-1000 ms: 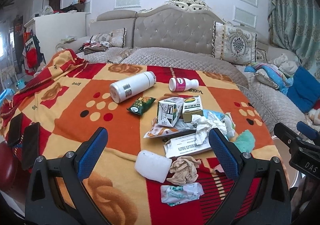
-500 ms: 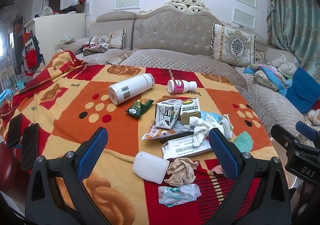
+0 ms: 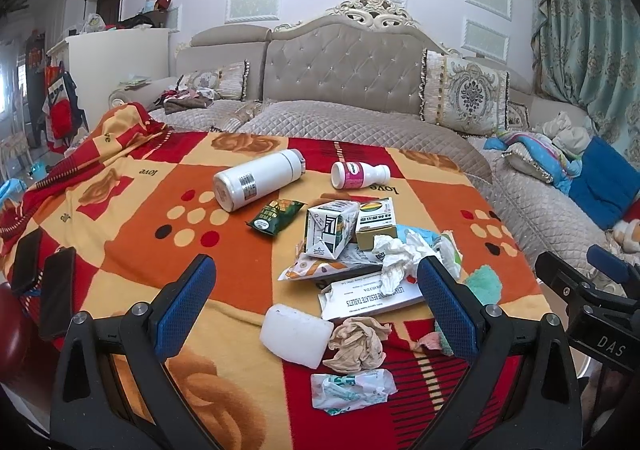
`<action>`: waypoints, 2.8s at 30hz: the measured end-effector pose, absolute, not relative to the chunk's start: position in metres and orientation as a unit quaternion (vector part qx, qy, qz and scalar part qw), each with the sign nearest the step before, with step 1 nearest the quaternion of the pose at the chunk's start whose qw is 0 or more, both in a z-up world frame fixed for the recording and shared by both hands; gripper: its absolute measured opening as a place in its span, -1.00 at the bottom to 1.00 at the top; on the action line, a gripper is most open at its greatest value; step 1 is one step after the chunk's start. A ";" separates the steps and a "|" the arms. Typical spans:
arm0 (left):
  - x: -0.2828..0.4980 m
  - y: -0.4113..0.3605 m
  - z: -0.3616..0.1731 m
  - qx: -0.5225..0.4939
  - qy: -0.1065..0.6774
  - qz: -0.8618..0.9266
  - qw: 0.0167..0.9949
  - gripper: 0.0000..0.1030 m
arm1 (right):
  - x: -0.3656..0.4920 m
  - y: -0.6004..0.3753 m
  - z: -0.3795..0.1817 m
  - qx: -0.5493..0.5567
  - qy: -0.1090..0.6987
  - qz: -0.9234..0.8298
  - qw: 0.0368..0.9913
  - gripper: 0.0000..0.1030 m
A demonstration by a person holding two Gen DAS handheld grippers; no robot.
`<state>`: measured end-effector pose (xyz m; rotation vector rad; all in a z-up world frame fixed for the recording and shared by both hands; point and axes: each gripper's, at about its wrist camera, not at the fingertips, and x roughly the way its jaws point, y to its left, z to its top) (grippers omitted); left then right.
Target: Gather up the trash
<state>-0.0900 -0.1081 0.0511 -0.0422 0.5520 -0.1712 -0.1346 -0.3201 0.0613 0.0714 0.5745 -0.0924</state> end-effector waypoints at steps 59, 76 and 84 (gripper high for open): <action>-0.087 -0.109 0.035 -0.022 0.285 -0.081 0.955 0.95 | -0.130 -0.328 0.056 0.039 0.300 -0.046 0.952 0.98; -0.072 -0.097 0.029 -0.026 0.311 -0.084 0.946 0.95 | -0.119 -0.331 0.044 0.041 0.325 -0.037 0.944 0.98; -0.068 -0.089 0.018 -0.012 0.344 -0.118 0.932 0.95 | -0.110 -0.333 0.032 0.045 0.345 -0.014 0.937 0.98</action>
